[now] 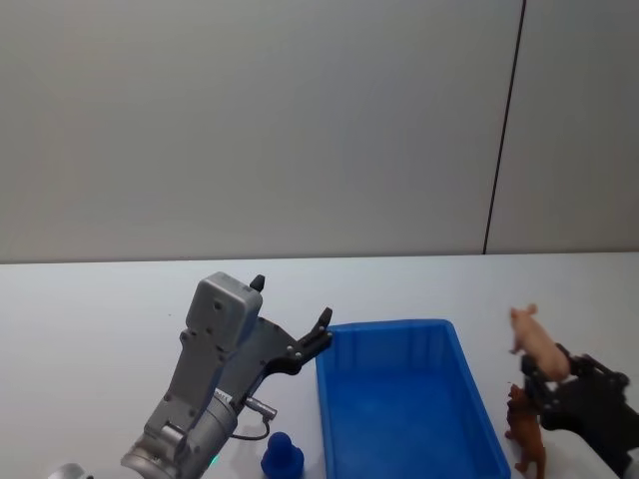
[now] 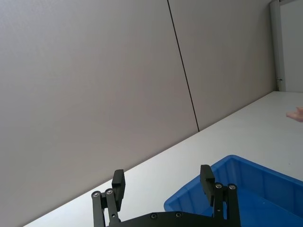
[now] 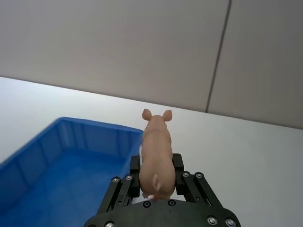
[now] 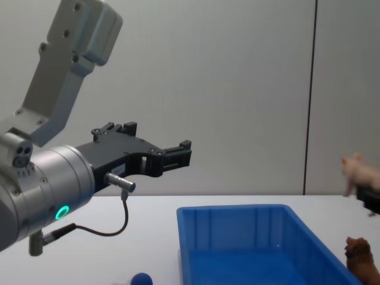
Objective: Pick up the two dolls from the table and place them into the box.
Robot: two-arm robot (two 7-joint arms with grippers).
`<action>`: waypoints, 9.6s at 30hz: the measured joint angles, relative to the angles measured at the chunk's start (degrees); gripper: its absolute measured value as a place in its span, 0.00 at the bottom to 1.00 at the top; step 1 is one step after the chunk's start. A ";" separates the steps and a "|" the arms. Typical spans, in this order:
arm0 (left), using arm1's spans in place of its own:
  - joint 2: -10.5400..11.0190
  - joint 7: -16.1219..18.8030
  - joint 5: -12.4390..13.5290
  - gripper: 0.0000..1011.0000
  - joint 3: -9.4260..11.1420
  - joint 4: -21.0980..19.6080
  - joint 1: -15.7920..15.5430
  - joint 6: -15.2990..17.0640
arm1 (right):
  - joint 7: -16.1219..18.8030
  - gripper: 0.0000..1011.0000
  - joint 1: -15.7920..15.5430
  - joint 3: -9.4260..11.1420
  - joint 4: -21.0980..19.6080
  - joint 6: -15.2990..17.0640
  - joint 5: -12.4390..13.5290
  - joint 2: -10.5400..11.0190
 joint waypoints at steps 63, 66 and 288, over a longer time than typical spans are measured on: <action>0.00 0.00 0.00 0.99 0.00 0.00 0.00 0.00 | -2.54 0.99 -0.42 0.11 -0.91 6.91 2.26 -0.46; 0.00 0.00 0.00 0.99 0.00 0.00 0.00 0.00 | -3.33 0.99 -1.22 0.40 -1.14 7.11 2.44 -0.08; 0.94 -5.65 -11.42 0.72 -1.55 4.99 4.29 18.88 | -6.46 0.99 2.10 -0.83 4.59 -3.39 -4.16 -5.17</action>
